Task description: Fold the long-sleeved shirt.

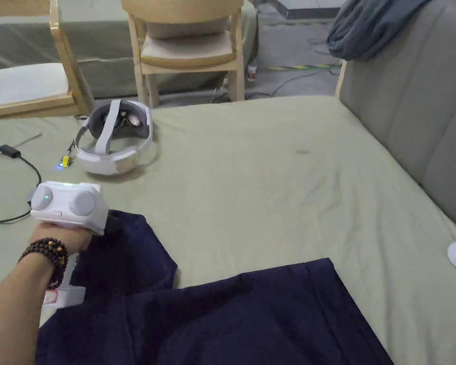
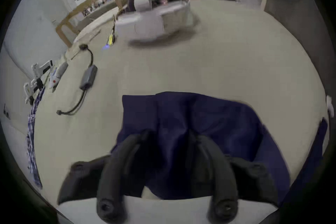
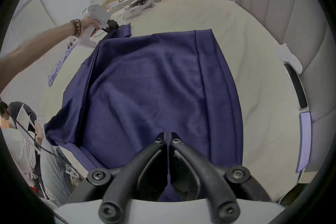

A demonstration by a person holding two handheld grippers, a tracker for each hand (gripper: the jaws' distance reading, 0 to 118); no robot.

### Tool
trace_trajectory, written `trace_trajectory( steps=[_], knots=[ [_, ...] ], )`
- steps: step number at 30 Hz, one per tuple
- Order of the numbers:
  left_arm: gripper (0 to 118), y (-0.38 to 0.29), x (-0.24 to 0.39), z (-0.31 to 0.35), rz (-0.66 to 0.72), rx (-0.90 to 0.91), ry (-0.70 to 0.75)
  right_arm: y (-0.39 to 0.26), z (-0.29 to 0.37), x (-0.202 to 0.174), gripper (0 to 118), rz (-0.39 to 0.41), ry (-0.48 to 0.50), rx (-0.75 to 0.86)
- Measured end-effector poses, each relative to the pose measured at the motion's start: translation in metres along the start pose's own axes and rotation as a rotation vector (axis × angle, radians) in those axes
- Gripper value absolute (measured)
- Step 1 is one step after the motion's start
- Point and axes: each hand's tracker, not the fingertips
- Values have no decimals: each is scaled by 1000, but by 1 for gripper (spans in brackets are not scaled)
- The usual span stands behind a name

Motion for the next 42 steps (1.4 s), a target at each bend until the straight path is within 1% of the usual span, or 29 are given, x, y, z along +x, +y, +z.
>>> trace_trajectory(
  steps=[1, 2, 4, 5, 7, 8, 9, 11, 13, 15, 17, 19, 20, 21, 23, 24, 27, 30, 32, 33, 34, 35, 36, 37, 38, 39, 40, 41, 42],
  knots=[
    [5, 10, -3, 7, 52, 9, -2, 0, 0, 1, 0, -2, -1, 0],
    [4, 17, -3, 19, 47, -8, -9, 1, 0, 1, 0, -5, -8, 2],
    [4, 29, -5, 45, 66, 71, -48, 1, 2, 2, 0, -2, -14, 7],
    [4, 48, -27, 43, 79, 124, -50, 2, 4, 1, 0, 2, -16, 12],
    [4, 68, -42, 81, 92, 194, -52, 3, 10, -3, 0, 12, -26, 30],
    [4, 76, -49, 105, 68, 248, -41, 4, 16, -6, 0, 20, -20, 40],
    [4, 63, -40, 149, 38, 292, -35, 4, 22, -10, 0, 22, -12, 54],
    [4, 56, -49, 206, 2, 372, -21, 2, 32, -16, 0, 33, -4, 78],
    [4, 24, -46, 275, -10, 466, -49, 0, 44, -23, 0, 50, 6, 97],
    [5, -18, -45, 333, -39, 501, -51, -6, 54, -31, 0, 69, 14, 114],
    [5, -65, -47, 368, -109, 528, -42, -12, 62, -37, 0, 84, 25, 125],
    [5, -120, -43, 389, -100, 515, -45, -19, 70, -44, 0, 97, 37, 137],
    [5, -149, -41, 396, -91, 508, -63, -22, 73, -48, 0, 108, 43, 143],
    [5, -185, -31, 395, -21, 490, -96, -26, 76, -51, 0, 113, 49, 148],
    [5, -242, -20, 385, 83, 448, -100, -32, 79, -56, 0, 118, 61, 149],
    [5, -274, -12, 374, 114, 424, -101, -37, 76, -54, 0, 118, 66, 149],
    [5, -345, 12, 321, 206, 234, -117, -43, 80, -58, 0, 125, 72, 156],
    [5, -393, 39, 258, 252, 9, -177, -45, 85, -62, 0, 127, 66, 168],
    [5, -413, 50, 227, 263, -45, -192, -45, 87, -61, 0, 127, 69, 172],
    [6, -415, 56, 225, 265, -53, -188, -46, 89, -62, 0, 129, 69, 175],
    [10, -416, 56, 231, 285, 77, -183, -47, 91, -62, 0, 132, 66, 179],
    [17, -413, 57, 238, 275, 117, -154, -47, 93, -62, 0, 135, 64, 182],
    [27, -410, 56, 241, 255, 96, -163, -47, 95, -62, 0, 137, 65, 184],
    [44, -405, 52, 241, 269, 81, -199, -48, 95, -61, 0, 134, 69, 186],
    [75, -400, 48, 250, 304, 94, -256, -48, 95, -60, 0, 129, 73, 184],
    [96, -397, 45, 259, 329, 110, -275, -48, 94, -60, 0, 127, 72, 182],
    [111, -392, 42, 270, 343, 133, -286, -48, 95, -59, 0, 130, 65, 179],
    [106, -385, 36, 294, 356, 231, -286, -49, 94, -59, 0, 134, 56, 177],
    [106, -378, 31, 302, 346, 256, -274, -49, 93, -59, 0, 134, 53, 174]
  ],
)
